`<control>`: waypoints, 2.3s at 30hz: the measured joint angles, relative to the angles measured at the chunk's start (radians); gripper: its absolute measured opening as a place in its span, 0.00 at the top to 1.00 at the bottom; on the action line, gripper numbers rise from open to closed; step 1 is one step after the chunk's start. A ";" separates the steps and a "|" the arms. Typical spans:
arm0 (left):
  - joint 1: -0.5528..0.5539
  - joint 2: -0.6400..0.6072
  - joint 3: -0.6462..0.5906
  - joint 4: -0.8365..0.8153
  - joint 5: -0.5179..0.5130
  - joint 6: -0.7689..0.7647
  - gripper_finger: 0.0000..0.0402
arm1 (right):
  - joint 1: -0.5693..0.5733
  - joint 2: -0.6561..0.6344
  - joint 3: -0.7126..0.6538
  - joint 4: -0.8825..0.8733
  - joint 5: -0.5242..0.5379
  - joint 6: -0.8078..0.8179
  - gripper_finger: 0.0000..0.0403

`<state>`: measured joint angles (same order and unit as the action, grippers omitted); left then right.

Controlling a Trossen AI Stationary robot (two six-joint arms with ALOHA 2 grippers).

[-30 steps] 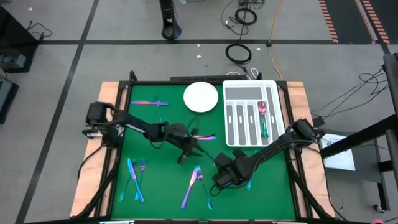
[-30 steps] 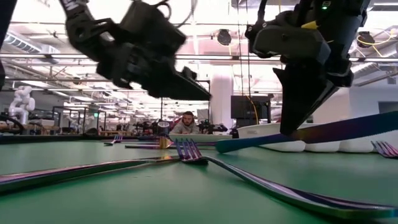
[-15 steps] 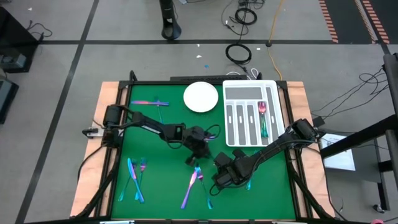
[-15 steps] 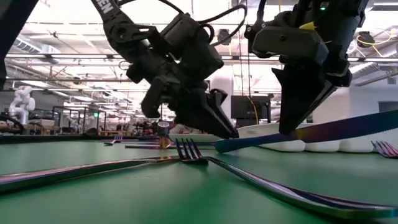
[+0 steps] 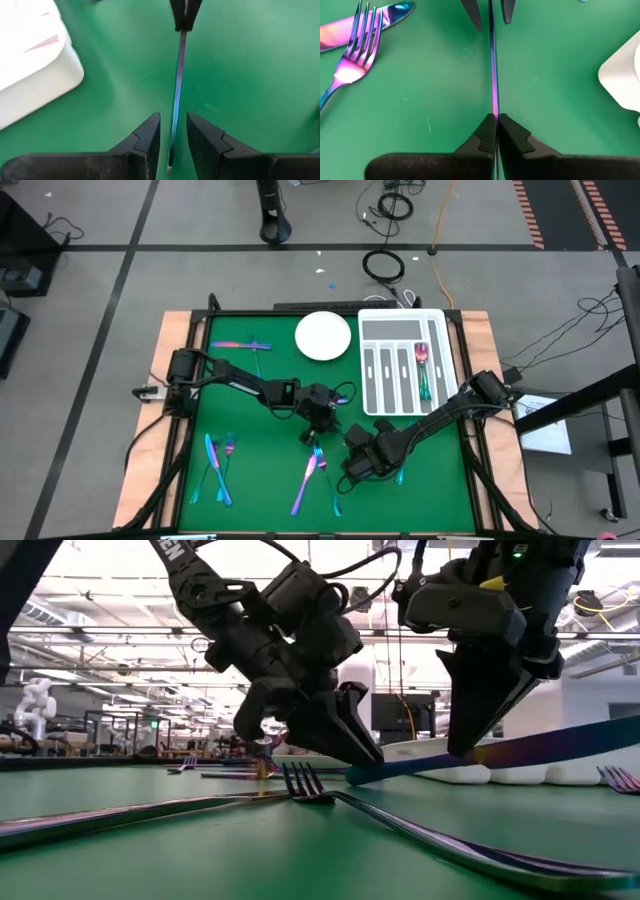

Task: Sort silverware
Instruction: Put the iridescent knife into the white silverware tray

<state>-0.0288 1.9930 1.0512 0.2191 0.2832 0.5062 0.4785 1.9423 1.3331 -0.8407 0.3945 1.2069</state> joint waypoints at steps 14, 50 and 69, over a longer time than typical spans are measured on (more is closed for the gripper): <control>0.003 0.026 0.000 -0.014 -0.048 -0.001 0.87 | -0.008 -0.001 0.000 0.012 -0.001 0.000 1.00; 0.034 0.006 -0.002 -0.042 -0.028 -0.056 0.97 | 0.040 -0.114 0.032 -0.148 0.387 -0.008 0.65; 0.214 -0.239 -0.066 0.481 0.170 -0.605 0.97 | 0.332 -0.140 0.031 -0.042 0.878 0.084 0.65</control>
<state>0.1856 1.7543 0.9849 0.7004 0.4535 -0.0983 0.8101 1.8018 1.3643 -0.8822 1.2726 1.2906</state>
